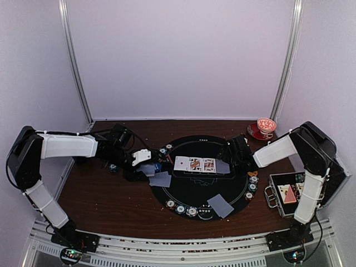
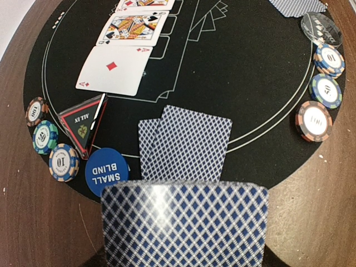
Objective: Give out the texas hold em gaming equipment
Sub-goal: Pick up the poker card from the face-down deck piles.
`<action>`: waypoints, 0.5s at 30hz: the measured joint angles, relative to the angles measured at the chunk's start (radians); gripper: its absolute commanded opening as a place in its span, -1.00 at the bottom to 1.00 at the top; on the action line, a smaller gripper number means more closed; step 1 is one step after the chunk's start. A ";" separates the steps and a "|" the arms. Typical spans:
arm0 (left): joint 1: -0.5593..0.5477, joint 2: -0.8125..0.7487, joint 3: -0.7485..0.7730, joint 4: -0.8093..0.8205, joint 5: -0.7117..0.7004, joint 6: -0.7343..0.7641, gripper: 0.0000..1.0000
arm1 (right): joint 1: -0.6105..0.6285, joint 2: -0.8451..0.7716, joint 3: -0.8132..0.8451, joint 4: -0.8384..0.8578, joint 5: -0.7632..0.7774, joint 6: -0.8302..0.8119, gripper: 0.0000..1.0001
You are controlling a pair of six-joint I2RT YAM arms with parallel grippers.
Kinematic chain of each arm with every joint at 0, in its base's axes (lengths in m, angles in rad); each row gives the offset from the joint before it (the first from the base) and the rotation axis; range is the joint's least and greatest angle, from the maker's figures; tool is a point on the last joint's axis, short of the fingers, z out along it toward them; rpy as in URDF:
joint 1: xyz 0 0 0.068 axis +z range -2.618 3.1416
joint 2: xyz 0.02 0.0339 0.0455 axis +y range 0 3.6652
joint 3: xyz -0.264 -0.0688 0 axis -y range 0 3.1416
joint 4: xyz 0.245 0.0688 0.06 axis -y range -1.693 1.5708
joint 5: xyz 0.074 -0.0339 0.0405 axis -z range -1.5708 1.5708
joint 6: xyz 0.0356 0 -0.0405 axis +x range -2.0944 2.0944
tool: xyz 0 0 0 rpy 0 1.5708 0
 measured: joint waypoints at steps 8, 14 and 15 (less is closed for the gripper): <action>0.000 0.002 0.000 0.000 0.000 0.000 0.22 | -0.023 -0.008 -0.003 -0.034 0.037 -0.018 1.00; 0.000 0.003 0.000 0.000 0.000 0.000 0.22 | -0.037 -0.060 -0.045 -0.027 -0.042 -0.074 1.00; 0.000 0.003 0.000 0.000 0.000 0.000 0.22 | -0.038 -0.073 -0.049 -0.018 -0.079 -0.092 1.00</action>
